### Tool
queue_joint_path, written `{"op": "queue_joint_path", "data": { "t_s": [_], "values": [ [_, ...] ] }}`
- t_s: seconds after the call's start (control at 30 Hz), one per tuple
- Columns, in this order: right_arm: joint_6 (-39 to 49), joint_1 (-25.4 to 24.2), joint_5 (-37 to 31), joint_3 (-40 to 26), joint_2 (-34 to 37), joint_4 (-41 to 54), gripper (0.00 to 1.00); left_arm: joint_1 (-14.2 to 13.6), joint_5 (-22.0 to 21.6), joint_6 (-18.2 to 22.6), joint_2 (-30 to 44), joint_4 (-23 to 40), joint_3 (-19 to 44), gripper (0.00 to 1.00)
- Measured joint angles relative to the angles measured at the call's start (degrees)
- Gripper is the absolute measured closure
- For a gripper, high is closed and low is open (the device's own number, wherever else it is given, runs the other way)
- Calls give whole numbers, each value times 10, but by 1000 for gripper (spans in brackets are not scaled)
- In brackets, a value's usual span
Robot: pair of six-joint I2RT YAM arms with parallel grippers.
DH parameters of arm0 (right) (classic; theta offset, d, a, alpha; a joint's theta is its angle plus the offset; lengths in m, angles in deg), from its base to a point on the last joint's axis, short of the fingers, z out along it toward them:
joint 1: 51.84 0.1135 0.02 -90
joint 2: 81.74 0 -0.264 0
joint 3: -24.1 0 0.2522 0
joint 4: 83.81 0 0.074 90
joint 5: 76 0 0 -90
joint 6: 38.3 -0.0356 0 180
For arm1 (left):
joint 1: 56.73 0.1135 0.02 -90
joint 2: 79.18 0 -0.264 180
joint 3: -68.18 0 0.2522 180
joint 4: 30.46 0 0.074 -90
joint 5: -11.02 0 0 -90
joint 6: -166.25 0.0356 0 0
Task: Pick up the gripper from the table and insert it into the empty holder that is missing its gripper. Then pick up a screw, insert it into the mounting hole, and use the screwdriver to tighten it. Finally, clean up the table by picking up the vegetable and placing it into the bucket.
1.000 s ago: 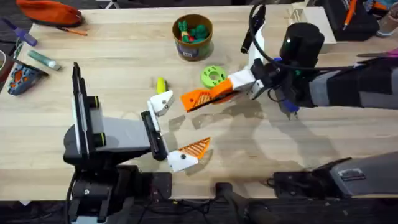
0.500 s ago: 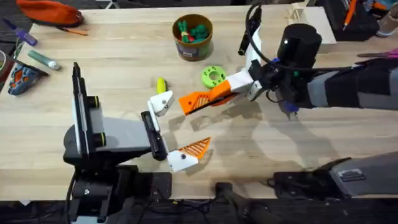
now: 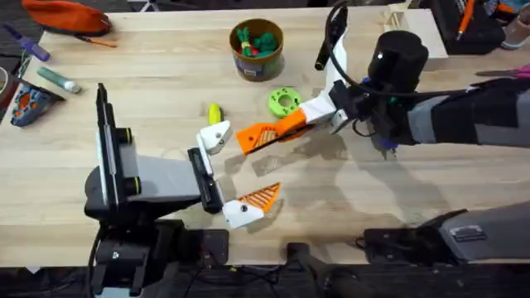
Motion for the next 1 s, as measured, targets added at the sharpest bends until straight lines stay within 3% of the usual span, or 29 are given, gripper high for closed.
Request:
{"op": "queue_joint_path", "data": {
  "t_s": [1.0],
  "values": [
    [-26,14,-35,0,0,0,993,0,0,0,0,0,0,15]
  ]
}}
